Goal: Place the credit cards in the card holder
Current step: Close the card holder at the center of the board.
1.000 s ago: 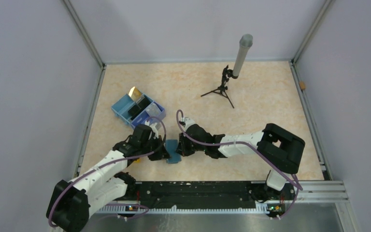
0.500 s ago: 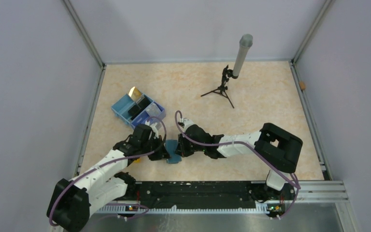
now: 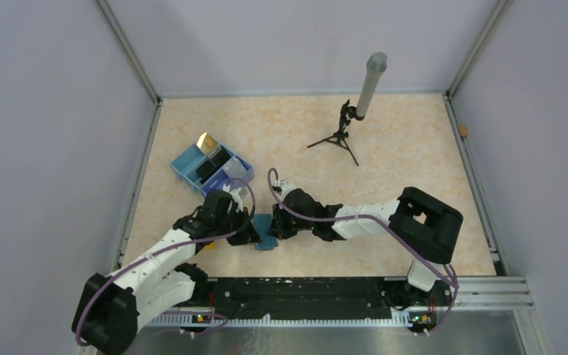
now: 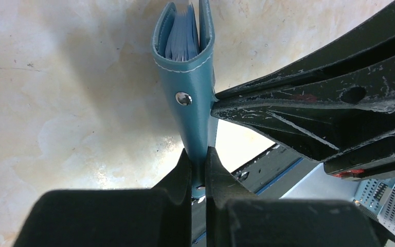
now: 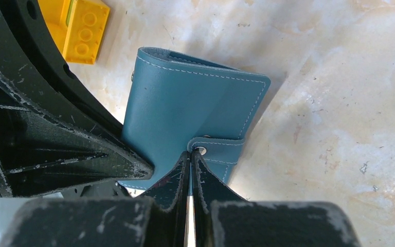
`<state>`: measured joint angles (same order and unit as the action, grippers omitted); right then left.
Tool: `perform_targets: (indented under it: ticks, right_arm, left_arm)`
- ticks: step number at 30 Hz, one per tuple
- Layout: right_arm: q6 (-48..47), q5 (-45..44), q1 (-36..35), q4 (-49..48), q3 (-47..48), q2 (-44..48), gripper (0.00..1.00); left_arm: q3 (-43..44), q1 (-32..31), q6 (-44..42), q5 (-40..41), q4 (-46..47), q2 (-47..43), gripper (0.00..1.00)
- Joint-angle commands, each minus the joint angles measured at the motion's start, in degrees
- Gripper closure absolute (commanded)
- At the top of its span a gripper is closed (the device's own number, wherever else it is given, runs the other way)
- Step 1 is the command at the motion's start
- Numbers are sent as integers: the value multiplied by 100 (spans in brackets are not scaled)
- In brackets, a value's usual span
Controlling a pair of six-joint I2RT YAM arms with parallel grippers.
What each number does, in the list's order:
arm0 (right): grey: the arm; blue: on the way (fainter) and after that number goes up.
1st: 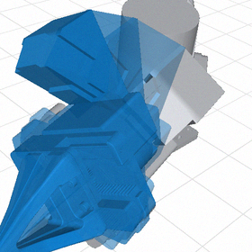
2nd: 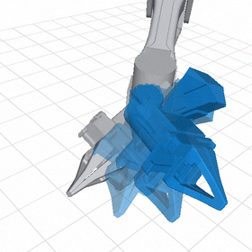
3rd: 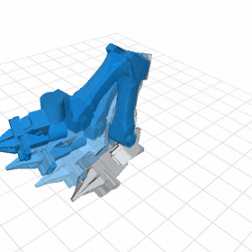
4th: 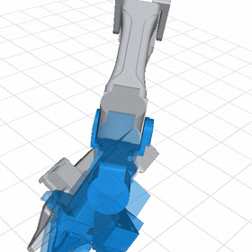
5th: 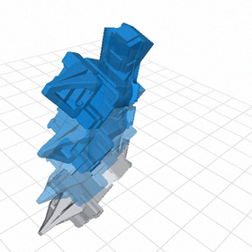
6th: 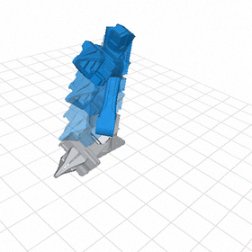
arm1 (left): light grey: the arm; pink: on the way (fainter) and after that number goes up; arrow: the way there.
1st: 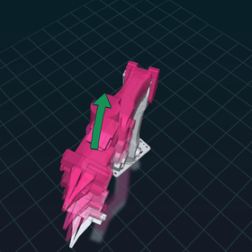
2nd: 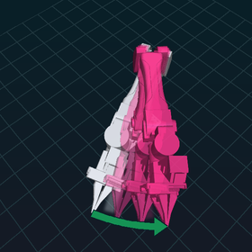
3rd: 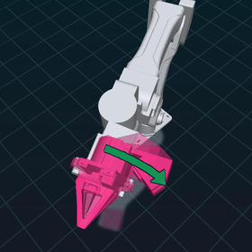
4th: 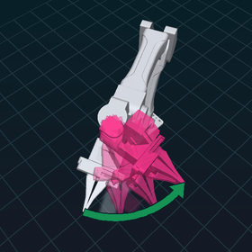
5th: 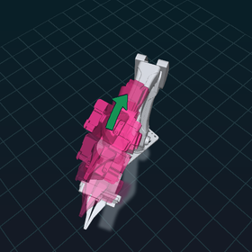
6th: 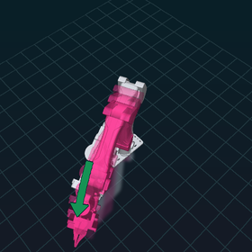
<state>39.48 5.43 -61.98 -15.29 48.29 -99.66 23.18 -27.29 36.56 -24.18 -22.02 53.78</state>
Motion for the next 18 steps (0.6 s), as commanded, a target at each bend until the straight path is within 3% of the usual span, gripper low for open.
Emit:
perform_targets:
  ticks: [1,18]
  right_arm:
    - [-199,97,111,-208,308,-229,100]
    - [-380,410,542,-744,70,-752,100]
  left_arm:
    - [-98,-60,-234,-633,343,31,100]
    - [-156,-240,-296,-833,509,193,100]
